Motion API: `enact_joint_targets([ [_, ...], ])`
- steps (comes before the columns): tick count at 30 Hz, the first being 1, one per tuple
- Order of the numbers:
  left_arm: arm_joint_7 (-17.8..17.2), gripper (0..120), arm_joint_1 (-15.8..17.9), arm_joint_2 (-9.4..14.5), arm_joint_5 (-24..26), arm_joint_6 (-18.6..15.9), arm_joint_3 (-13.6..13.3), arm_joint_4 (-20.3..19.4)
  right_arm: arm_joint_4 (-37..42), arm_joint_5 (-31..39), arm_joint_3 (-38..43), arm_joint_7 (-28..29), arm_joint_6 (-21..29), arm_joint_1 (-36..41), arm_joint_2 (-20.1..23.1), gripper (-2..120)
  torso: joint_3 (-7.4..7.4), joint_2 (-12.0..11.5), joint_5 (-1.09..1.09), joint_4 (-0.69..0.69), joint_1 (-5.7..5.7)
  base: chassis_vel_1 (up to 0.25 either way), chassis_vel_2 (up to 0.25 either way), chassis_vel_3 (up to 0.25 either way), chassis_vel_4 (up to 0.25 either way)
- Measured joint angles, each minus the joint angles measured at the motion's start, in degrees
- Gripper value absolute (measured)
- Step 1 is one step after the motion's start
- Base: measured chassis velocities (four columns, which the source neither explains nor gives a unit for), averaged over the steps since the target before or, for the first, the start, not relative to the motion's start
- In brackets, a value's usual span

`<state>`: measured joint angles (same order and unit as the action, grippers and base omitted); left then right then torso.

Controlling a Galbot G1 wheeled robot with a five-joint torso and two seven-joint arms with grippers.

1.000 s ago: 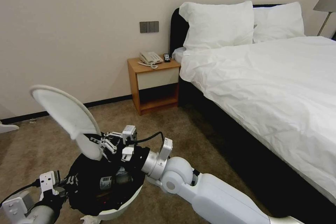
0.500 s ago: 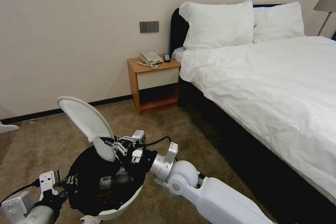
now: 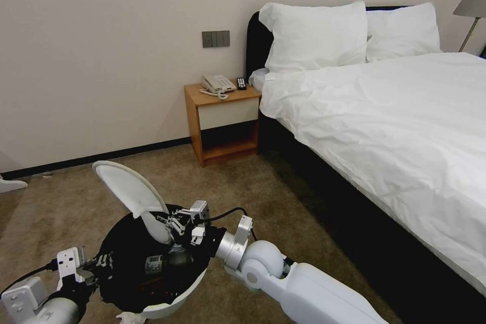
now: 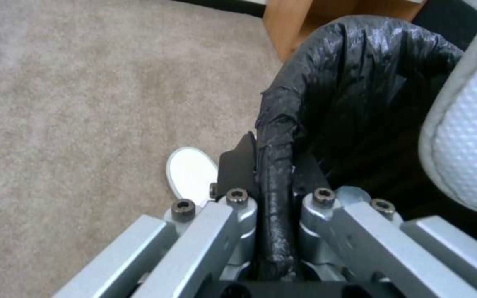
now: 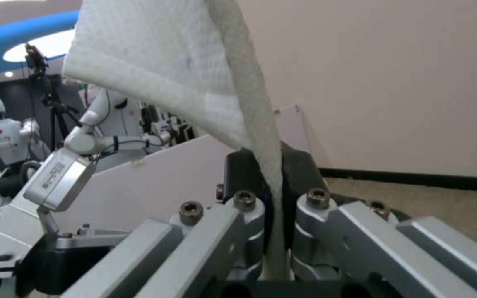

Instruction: Pick up the trash bin, then pick up the garbage from the floor and place it into the trash bin.

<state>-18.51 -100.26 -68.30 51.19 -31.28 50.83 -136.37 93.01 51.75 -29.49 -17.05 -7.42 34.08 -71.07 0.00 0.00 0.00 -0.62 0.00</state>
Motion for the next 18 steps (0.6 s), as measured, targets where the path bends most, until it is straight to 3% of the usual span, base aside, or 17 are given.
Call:
enact_joint_targets([
  [4, 0.01, 4, 0.0, 0.0, 0.0, 0.0, -0.02, 0.0, -0.03, -0.09, -0.19, 0.57, 0.09, -0.01, -0.11, 2, 0.0, 0.0, 0.0, 0.0, 0.0, 0.0, 0.0, 0.0, 0.0],
  [6, 0.02, 4, 0.08, 0.12, 0.03, 0.0, -0.02, 0.0, 0.08, -0.27, -0.48, 1.07, 0.16, 0.03, 0.0, 14, 0.0, 0.0, 0.0, 0.0, 0.0, 0.0, 0.0, 0.0, 0.0],
  [14, 0.02, 4, 0.23, 0.23, 0.12, 0.0, 0.0, 0.03, 0.22, -0.54, -0.54, 1.35, 0.19, 0.13, 0.19, 35, 0.0, 0.0, 0.0, 0.0, 0.0, 0.0, 0.0, 0.0, 0.0],
  [16, 0.02, 4, 0.41, 0.23, 0.12, 0.0, -0.02, 0.13, 0.35, -0.55, -0.56, 1.42, 0.2, 0.13, 0.14, 50, 0.0, 0.0, 0.0, 0.0, 0.0, 0.0, 0.0, 0.0, 0.0],
  [18, 0.02, 4, 0.44, 0.23, 0.12, 0.0, -0.03, 0.14, 0.36, -0.61, -0.62, 1.43, 0.2, 0.14, 0.13, 55, 0.0, 0.0, 0.0, 0.0, 0.0, 0.0, 0.0, 0.0, 0.0],
])
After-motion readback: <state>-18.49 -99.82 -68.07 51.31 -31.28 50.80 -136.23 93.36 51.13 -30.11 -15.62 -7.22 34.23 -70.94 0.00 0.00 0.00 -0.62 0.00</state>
